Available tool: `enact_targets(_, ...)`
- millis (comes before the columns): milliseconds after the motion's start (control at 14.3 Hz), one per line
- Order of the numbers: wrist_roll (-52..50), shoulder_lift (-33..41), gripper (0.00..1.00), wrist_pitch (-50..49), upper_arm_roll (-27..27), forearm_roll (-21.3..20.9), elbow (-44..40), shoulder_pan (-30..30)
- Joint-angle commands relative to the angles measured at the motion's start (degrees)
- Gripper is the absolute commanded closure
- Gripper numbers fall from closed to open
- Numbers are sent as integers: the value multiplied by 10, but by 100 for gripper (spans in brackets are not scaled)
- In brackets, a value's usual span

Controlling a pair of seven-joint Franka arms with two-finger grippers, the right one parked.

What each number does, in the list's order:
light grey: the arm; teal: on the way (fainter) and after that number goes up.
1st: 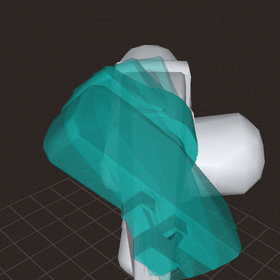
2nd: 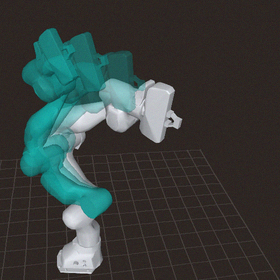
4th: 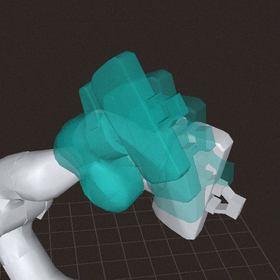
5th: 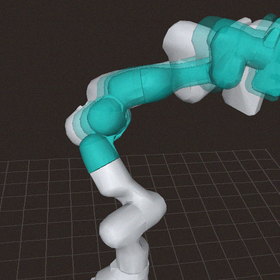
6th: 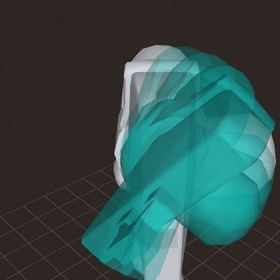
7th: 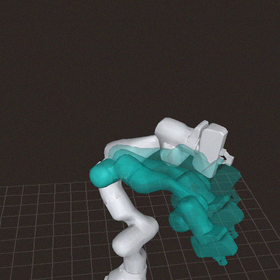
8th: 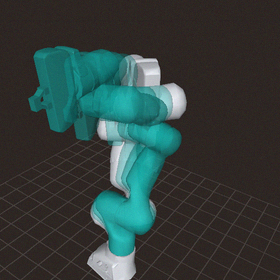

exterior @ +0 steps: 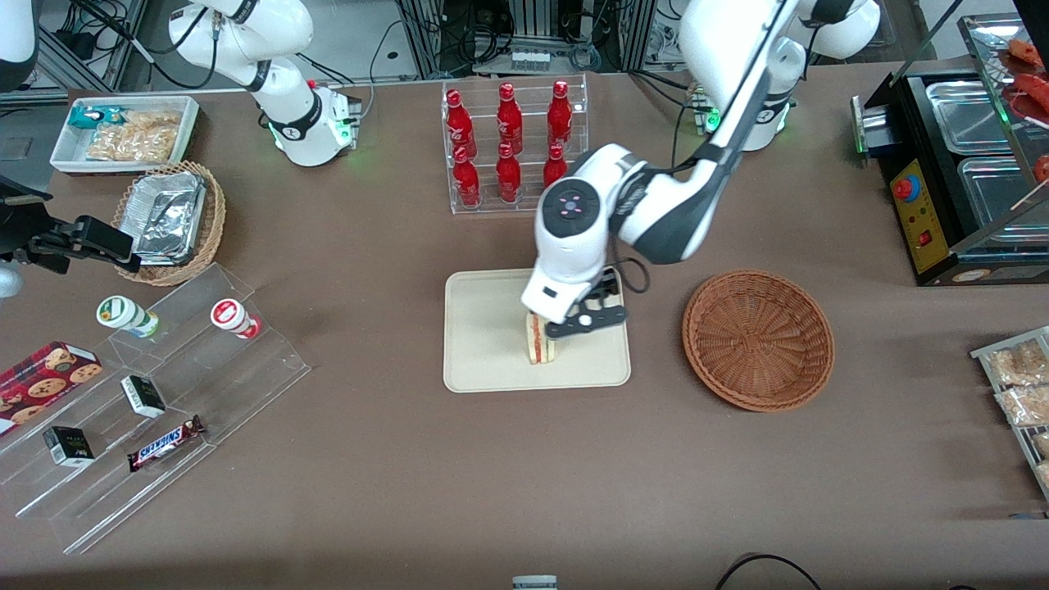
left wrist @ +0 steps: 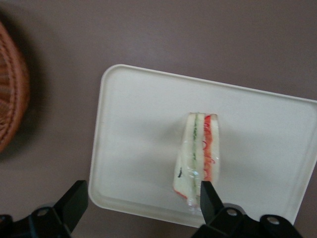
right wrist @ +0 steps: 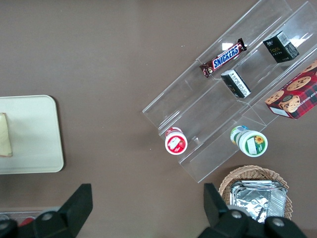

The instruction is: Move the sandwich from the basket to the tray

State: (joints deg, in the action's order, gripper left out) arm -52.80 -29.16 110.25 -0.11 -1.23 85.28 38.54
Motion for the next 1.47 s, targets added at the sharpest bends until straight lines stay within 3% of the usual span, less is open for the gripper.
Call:
enact_targets(0,5,31,0,-17,6,3,30,-21)
enact_targets(140,13,59,0,-22,8,1,51,-48)
enact_targets(700,263,189,0,-113,8,14,125,-193)
enact_targets(1050,430,263,0,-194,-48,33,138,-346)
enact_targets(1400,510,317,0,-223,-48,22,132,-384)
